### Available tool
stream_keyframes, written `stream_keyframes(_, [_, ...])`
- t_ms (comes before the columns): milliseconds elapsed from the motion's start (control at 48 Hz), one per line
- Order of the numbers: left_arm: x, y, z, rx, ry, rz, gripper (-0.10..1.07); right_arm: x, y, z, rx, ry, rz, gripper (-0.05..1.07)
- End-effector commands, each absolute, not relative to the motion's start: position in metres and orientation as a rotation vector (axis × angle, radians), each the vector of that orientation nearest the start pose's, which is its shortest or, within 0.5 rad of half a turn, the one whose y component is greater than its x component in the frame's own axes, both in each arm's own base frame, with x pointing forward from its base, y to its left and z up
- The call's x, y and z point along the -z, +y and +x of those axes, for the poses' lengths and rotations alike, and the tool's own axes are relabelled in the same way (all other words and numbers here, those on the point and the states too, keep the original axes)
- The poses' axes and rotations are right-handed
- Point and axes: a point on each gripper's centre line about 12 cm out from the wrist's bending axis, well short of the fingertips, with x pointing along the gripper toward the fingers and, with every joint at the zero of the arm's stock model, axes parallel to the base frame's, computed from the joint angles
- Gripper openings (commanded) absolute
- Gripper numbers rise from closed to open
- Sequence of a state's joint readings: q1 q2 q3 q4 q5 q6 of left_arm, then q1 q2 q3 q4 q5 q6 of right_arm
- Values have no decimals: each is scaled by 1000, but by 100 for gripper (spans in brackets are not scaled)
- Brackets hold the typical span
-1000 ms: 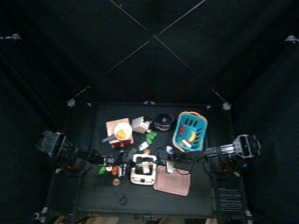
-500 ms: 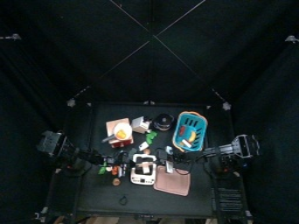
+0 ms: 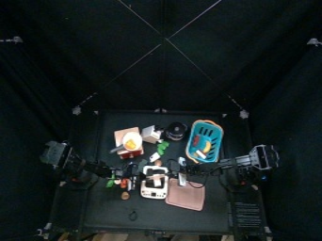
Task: Cut sushi roll
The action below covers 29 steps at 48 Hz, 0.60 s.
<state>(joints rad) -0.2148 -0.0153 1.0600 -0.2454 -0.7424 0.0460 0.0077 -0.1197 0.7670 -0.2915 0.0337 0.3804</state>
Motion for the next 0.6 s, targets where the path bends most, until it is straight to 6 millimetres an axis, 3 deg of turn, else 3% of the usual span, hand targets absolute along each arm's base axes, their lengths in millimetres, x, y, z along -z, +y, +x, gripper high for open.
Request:
stream_keyframes(0, [-147,-54,320,46,261,-78,30,-199,-3,361,39,609,83,50])
stream_keyframes(208, [-161,-56,318,70,220,-67,30,-210,-3,356,37,578,82,50])
stream_keyframes(583, [-150,-54,319,63,253,-62,30,-203,-4,357,40,598,84,50])
